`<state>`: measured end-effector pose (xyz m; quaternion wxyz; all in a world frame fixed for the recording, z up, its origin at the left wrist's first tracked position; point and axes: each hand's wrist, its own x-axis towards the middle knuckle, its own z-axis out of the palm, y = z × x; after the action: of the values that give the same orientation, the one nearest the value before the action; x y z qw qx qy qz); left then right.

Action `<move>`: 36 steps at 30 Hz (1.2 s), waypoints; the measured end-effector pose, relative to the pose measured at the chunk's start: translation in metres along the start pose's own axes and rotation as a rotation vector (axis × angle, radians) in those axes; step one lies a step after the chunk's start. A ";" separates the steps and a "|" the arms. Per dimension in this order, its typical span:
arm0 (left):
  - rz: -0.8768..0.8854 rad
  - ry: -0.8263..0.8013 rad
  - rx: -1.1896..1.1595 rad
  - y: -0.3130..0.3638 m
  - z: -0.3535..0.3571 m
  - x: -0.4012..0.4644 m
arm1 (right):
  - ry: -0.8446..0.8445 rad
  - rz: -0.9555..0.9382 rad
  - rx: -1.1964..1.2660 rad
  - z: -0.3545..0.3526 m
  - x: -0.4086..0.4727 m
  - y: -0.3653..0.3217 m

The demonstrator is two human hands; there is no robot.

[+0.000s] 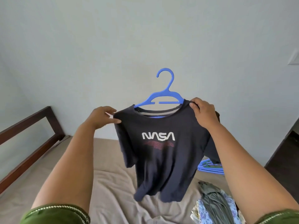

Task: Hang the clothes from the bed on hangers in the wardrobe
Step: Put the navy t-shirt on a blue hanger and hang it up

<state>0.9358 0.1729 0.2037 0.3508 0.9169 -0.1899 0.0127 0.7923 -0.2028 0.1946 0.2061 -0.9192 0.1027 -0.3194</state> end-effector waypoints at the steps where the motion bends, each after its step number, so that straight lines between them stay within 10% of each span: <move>1: 0.001 -0.004 0.038 0.001 0.006 0.001 | 0.009 -0.009 -0.023 0.003 0.001 0.000; 9: -0.037 0.030 0.314 0.007 0.009 0.020 | -0.018 0.096 -0.068 0.017 -0.007 0.006; 15: 0.228 0.366 0.114 0.020 0.015 0.015 | 0.042 0.162 0.043 0.017 -0.014 0.005; 23: 0.267 0.246 0.358 0.033 0.071 0.012 | 0.046 0.143 -0.007 0.011 -0.029 -0.007; 36: 0.693 0.284 -0.005 0.102 0.106 -0.028 | 0.129 0.327 -0.319 -0.088 -0.165 0.000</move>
<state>0.8615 0.0442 0.1844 0.3506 0.7865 -0.4385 0.2573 0.6087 -0.1775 0.1673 0.1002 -0.8889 0.3124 -0.3198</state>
